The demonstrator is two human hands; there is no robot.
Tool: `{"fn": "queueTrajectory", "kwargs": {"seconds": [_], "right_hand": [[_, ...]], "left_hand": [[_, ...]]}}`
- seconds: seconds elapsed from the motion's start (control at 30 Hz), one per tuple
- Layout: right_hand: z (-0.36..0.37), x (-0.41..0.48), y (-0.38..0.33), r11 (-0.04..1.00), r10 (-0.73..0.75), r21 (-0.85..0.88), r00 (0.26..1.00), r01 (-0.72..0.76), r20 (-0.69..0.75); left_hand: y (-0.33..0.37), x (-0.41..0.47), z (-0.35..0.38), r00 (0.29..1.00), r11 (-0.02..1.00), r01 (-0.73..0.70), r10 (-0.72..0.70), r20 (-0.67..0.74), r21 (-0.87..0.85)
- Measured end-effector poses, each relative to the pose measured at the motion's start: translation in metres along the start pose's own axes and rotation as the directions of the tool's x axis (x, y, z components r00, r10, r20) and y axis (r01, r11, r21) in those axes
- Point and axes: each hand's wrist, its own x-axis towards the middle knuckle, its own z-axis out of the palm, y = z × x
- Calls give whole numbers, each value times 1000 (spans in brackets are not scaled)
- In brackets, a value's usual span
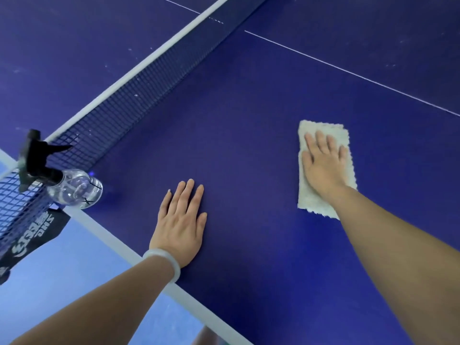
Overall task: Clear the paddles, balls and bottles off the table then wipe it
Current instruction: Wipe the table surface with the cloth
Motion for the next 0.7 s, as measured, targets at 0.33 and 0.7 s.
{"fn": "queueTrajectory", "kwargs": {"seconds": [0.33,0.7], "right_hand": [[20,-117,19,732,-663,-106,740,673,114],[34,-208,-22,583,-798,-50,584,811,148]], "left_hand": [[2,0,-3,1000,1000,5,-5,-5,-17],[3,-1,-5,1000,1000,2,-1,21,-7]]}}
